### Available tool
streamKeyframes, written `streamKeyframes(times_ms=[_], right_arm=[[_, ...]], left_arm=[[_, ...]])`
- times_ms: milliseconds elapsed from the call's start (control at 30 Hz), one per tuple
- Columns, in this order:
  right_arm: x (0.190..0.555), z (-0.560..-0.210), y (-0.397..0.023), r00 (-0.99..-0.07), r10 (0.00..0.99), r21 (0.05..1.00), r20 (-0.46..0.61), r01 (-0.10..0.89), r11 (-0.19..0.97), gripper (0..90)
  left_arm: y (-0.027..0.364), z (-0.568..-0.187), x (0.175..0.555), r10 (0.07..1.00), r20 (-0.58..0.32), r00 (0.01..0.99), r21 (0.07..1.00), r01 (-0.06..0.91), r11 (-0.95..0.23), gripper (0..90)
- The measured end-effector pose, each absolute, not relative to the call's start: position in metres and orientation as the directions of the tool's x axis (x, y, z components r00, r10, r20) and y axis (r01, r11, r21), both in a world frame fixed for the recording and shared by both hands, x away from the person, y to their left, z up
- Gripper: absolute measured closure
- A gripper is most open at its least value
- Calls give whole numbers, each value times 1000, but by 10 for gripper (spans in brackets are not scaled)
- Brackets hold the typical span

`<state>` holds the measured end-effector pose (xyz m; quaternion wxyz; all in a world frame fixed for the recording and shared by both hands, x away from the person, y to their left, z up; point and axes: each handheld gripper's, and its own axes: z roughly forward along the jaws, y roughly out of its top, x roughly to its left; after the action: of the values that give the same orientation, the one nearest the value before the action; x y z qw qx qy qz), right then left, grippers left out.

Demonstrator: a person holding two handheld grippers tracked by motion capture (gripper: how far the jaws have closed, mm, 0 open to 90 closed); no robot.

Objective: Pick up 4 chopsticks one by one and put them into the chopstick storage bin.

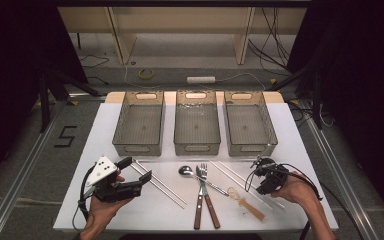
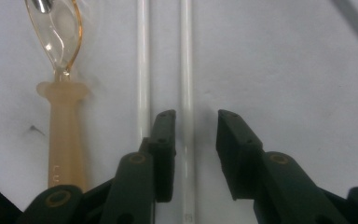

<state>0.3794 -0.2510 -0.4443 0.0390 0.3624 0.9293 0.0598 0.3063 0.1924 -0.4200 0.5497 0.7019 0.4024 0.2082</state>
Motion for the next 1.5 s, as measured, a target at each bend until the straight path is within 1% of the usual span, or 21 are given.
streamKeyframes(times_ms=[167, 500, 633, 1033, 1100, 1200, 1233, 1267, 1333, 1500], right_arm=[[379, -447, -251, -736, 677, 126, -8, 671, 730, 748], [380, -452, -249, -750, 661, 108, -9, 657, 746, 791], [379, -452, -248, -754, 657, 107, -16, 652, 751, 830], [378, -451, -247, -770, 636, 103, -43, 630, 770, 848], [377, -448, -248, -774, 632, 107, -45, 625, 773, 849], [375, -439, -249, -779, 624, 137, -58, 613, 778, 850], [373, -431, -248, -788, 612, 163, -59, 598, 785, 850], [373, -431, -248, -788, 612, 163, -59, 598, 785, 850], [370, -423, -246, -796, 601, 181, -67, 583, 792, 850], [365, -411, -235, -822, 563, 201, -84, 539, 818, 850]], left_arm=[[192, -420, 306, 794, -148, 590, 940, 334, -72, 156], [193, -420, 306, 794, -150, 589, 939, 337, -72, 156], [193, -420, 306, 794, -151, 589, 939, 337, -72, 156], [193, -420, 307, 794, -149, 589, 938, 337, -74, 156], [193, -420, 307, 794, -149, 589, 938, 338, -75, 156], [192, -420, 307, 793, -139, 593, 938, 336, -87, 156], [190, -419, 308, 793, -127, 595, 938, 333, -100, 156], [190, -419, 308, 791, -127, 599, 936, 336, -105, 156], [187, -419, 309, 777, -136, 614, 932, 345, -110, 156], [173, -416, 313, 735, -119, 668, 919, 354, -173, 156]])
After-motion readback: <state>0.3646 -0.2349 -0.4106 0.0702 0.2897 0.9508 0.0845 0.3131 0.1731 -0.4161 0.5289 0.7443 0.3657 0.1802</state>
